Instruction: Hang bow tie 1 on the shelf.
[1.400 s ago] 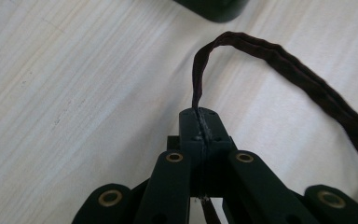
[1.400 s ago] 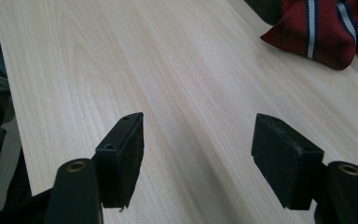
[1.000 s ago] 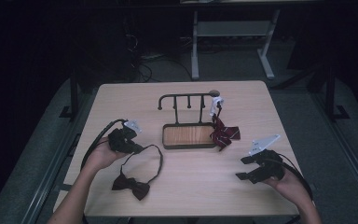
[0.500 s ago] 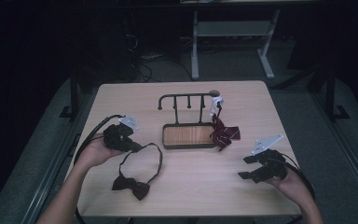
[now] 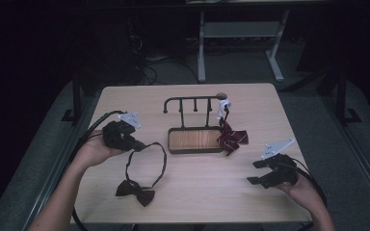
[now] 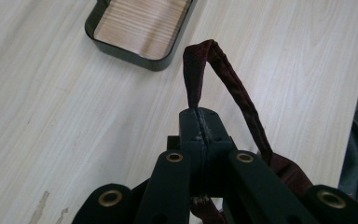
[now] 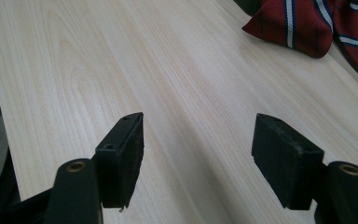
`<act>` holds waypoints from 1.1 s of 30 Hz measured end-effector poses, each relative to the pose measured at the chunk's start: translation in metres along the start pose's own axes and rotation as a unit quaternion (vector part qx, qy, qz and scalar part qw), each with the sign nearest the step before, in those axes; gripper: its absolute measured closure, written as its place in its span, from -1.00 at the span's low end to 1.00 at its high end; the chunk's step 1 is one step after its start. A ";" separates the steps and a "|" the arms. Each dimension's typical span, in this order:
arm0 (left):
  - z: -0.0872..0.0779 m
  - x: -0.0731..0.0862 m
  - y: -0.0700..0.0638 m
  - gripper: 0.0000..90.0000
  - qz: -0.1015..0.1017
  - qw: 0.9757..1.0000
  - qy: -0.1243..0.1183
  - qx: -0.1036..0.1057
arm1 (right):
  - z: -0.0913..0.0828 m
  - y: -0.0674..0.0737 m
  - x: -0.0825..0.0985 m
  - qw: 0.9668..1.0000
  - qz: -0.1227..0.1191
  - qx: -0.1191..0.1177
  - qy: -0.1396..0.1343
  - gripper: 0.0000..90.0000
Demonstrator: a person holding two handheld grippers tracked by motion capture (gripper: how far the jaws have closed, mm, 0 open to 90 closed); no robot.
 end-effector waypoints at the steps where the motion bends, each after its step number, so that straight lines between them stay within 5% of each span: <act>1: -0.002 -0.001 0.000 0.99 0.000 1.000 -0.001 -0.001 | 0.000 0.000 0.000 1.000 0.000 -0.001 -0.001 -0.25; 33: -0.033 -0.036 -0.006 1.00 0.030 0.999 -0.015 0.001 | 0.000 0.000 0.000 1.000 -0.002 0.001 -0.002 -0.25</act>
Point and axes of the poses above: each handheld gripper's, and its own axes: z roughly forward along the jaws, x roughly out of its underside, y roughly to its left, the point moved 4 cm from there along z, roughly forward along the jaws, and after that the axes turned 12 degrees about -y, right-handed, at the moved point
